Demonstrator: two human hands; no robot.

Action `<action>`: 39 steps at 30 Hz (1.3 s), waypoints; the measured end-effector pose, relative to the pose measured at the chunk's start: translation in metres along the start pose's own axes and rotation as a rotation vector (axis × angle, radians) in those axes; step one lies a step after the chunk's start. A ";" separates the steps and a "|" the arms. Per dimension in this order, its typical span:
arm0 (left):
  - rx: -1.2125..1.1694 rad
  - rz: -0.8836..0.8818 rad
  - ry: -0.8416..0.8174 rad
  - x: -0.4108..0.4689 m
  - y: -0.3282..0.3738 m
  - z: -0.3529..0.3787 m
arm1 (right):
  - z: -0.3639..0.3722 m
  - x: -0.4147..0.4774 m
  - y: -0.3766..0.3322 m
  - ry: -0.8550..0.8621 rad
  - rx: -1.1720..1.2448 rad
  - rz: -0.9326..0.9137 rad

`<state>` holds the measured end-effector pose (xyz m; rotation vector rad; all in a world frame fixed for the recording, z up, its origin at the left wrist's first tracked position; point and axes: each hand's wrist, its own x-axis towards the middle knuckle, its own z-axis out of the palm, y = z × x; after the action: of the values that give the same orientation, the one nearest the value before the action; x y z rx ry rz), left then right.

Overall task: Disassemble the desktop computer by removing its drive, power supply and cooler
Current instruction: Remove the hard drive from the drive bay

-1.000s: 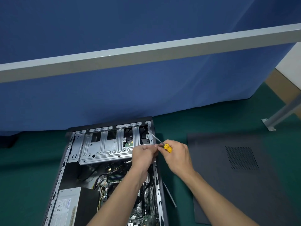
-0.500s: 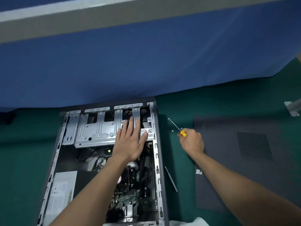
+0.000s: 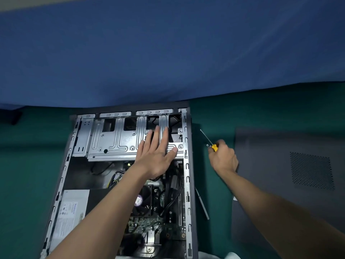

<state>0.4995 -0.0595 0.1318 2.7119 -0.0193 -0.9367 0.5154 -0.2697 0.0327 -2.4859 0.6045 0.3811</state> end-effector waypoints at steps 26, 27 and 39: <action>-0.661 -0.193 0.975 -0.070 -0.009 0.041 | -0.036 -0.132 -0.040 -0.023 0.231 -0.180; -0.767 -0.293 0.966 -0.071 -0.009 0.045 | -0.034 -0.140 -0.046 0.003 0.199 -0.193; -2.024 -0.225 0.153 -0.045 -0.024 0.029 | -0.016 -0.163 -0.061 0.155 -0.052 -0.159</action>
<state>0.4440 -0.0396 0.1308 0.8391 0.7772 -0.2702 0.4075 -0.1781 0.1357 -2.6089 0.4577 0.1462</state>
